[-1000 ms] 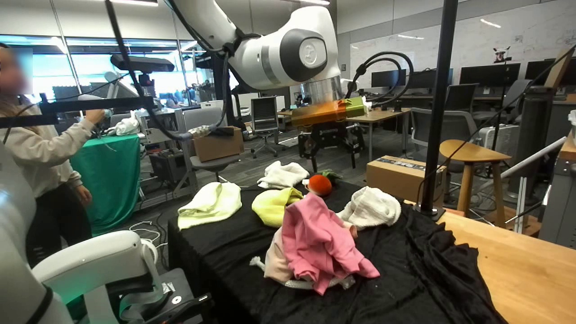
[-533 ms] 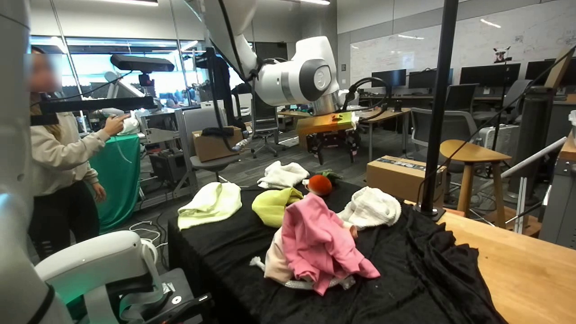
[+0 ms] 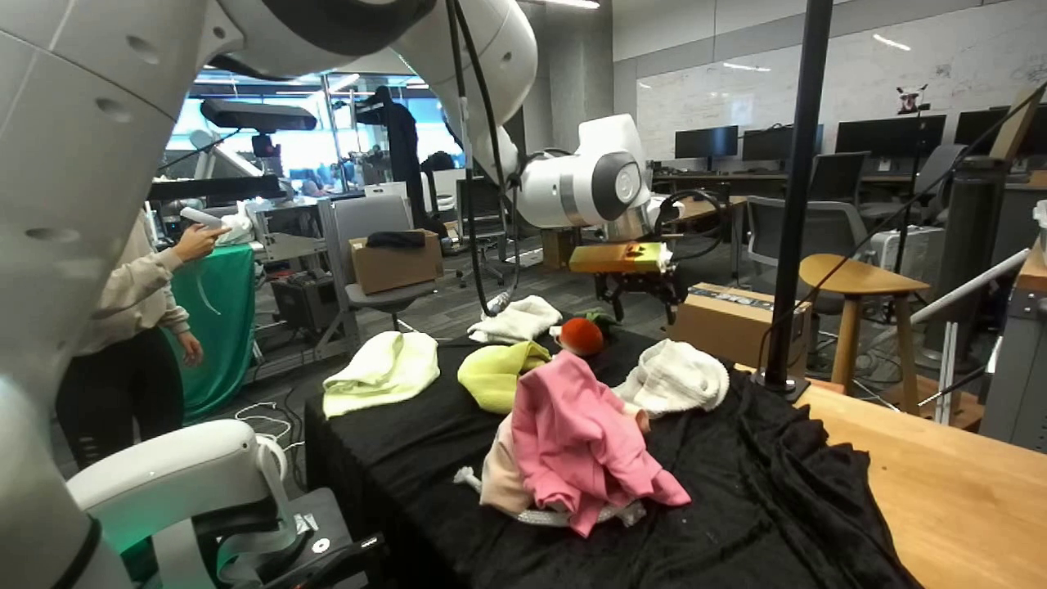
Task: Put the things on one heap
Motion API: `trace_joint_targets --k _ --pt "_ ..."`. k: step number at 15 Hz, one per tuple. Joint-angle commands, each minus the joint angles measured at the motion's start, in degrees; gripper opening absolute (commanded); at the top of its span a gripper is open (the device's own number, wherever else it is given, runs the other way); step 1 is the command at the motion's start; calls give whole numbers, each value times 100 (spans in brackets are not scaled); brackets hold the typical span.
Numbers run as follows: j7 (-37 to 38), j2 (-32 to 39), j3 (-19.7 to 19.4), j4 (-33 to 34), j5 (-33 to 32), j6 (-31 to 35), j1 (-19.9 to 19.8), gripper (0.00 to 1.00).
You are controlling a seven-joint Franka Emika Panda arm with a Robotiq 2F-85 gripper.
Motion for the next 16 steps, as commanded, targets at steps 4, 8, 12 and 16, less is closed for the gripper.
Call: trace_joint_targets --k 4,8,12,16 --pt "509 484 -261 715 -84 -561 110 100" --pt "594 488 -297 780 -46 -942 64 100" --pt "626 518 -319 823 -1 -1285 -22 100" --pt "509 592 -286 828 89 -1411 -188 100"
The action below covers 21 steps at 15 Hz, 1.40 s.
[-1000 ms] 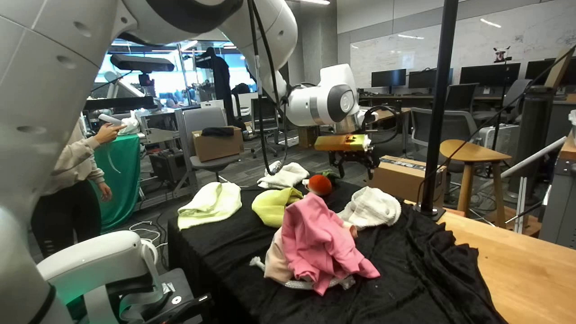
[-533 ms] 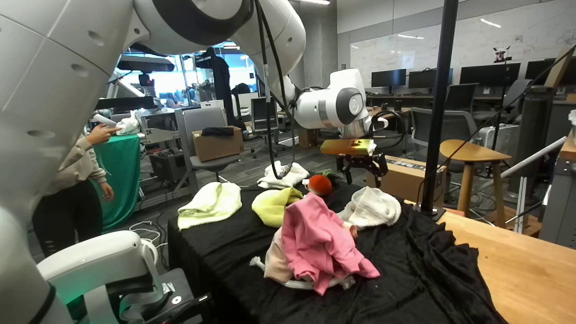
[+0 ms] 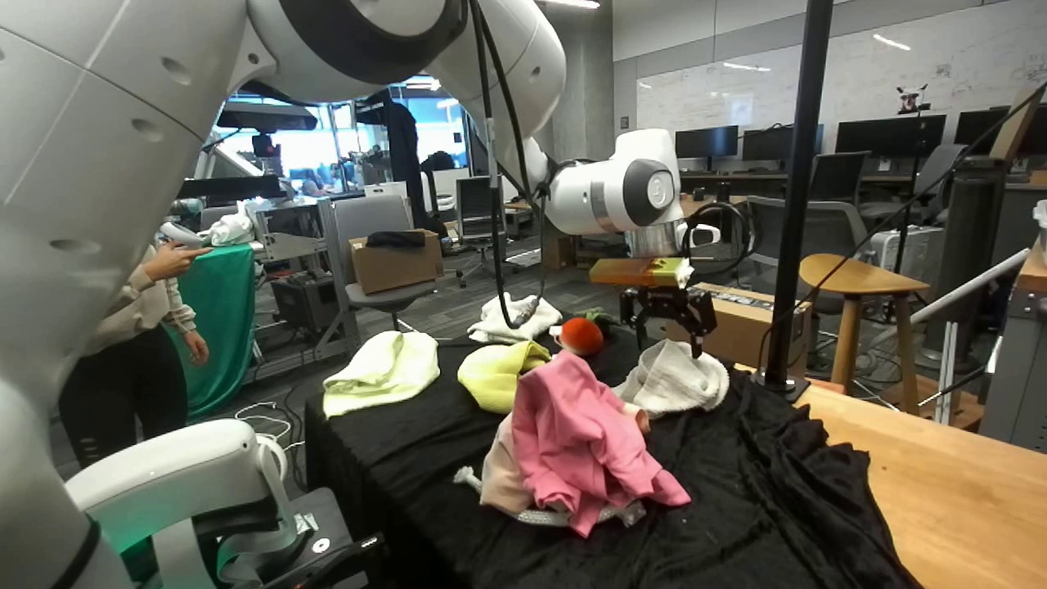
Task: Put the things on one heap
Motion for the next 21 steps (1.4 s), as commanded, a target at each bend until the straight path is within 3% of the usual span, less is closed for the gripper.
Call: trace_joint_targets --k 1,6,7,9,16,17,19,21 --pt "-46 178 21 229 78 -146 -127 100" --pt "-97 240 56 201 142 -128 -239 100" --pt "-119 233 78 196 175 -157 -260 75" --pt "-131 215 104 182 223 -156 -279 66" --pt "-653 156 327 249 509 -613 -442 11" --pt "-733 153 346 280 555 -709 -465 5" --pt "-959 158 412 344 665 -920 -542 4" --pt "-1142 128 448 387 747 -1132 -602 8"
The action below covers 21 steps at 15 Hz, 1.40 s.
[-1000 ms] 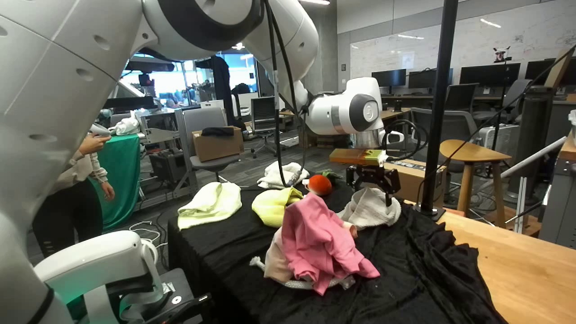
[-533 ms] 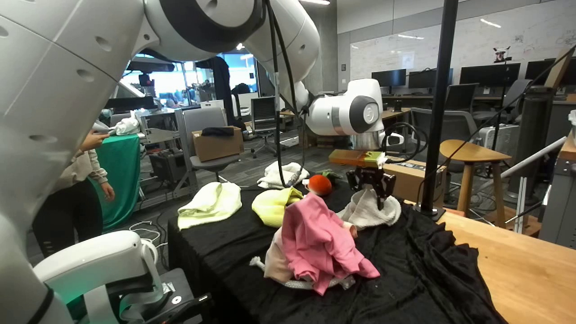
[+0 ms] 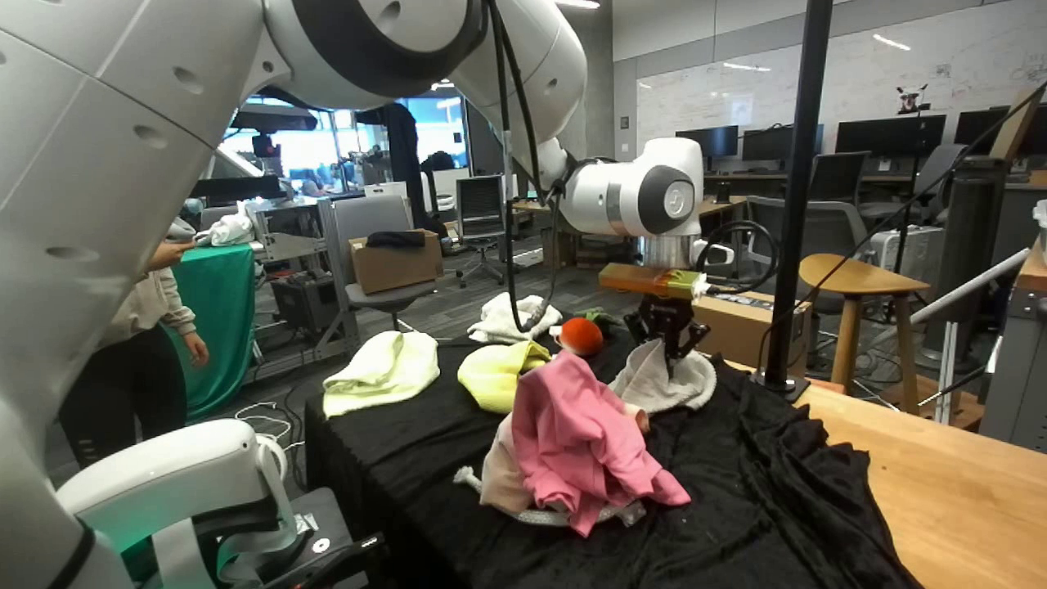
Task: Put the things on one heap
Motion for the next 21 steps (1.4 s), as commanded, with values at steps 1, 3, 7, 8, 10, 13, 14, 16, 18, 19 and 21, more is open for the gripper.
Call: trace_joint_targets --k 1,3,7,8,10,13,14,16,18,19,21 --pt "-421 -46 133 201 203 -444 -169 8" --pt "-480 -156 113 170 174 -499 -196 8" --pt "-702 -640 112 -128 162 -579 -299 8" --pt "-789 -800 120 -237 164 -638 -327 8" --pt "-991 -1136 136 -484 188 -780 -390 8" --pt "-1263 -1652 136 -945 222 -943 -470 8" --pt "-1376 -1851 135 -1151 244 -937 -505 8" --pt "-1593 -2198 126 -1507 316 -942 -571 7" --pt "-1818 -2530 102 -1855 434 -910 -643 7" --pt "-1911 -2661 83 -2002 480 -890 -669 7" --pt "-2180 -2989 47 -2315 634 -863 -750 7"
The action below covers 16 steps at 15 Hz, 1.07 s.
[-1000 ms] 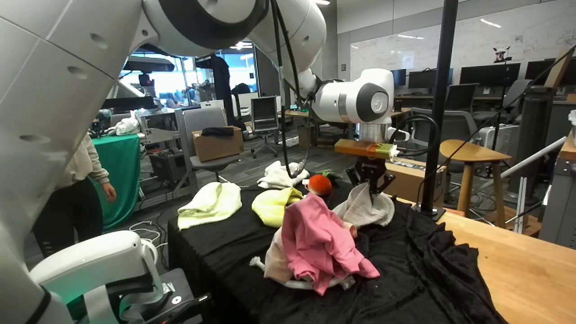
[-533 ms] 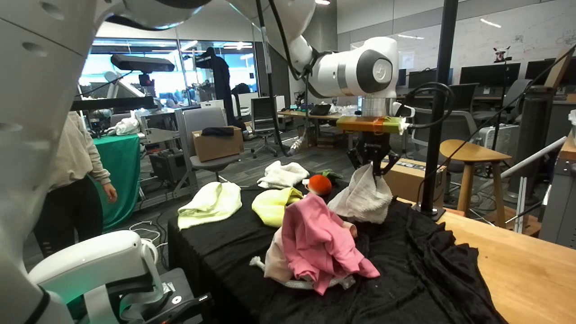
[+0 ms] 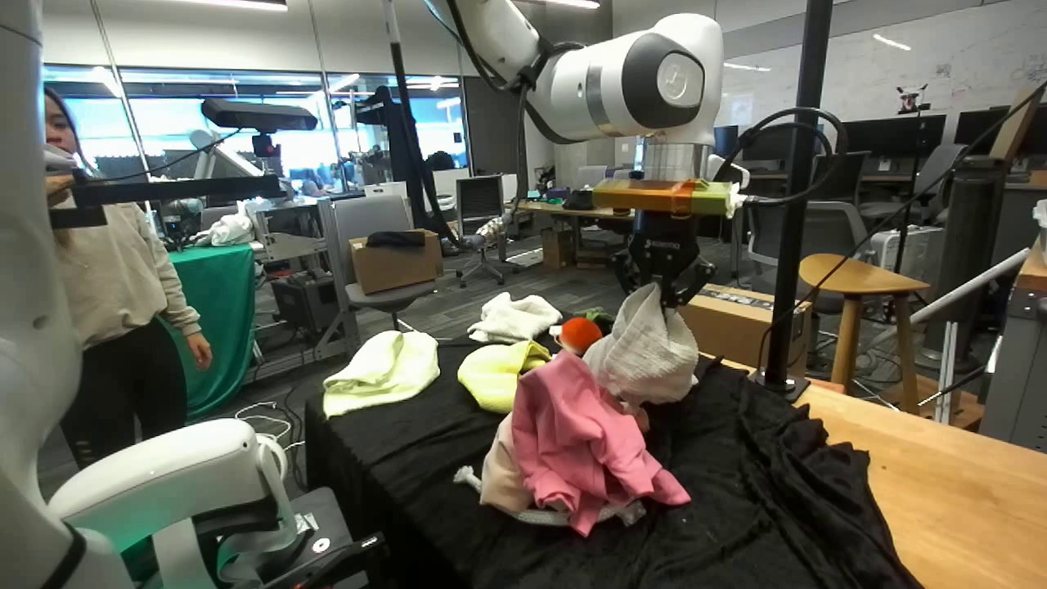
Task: Put the things on one heap
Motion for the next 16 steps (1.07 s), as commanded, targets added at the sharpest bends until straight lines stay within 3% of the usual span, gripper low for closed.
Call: trace_joint_targets --k 1,10,13,16 --pt "-555 -786 -28 -752 370 93 -172 7" --pt "-1427 -1641 -333 -1514 712 82 -170 7" --pt "-1542 -1664 -371 -1570 704 34 -124 6" --pt "-1227 -1476 -287 -1659 650 483 -17 6"
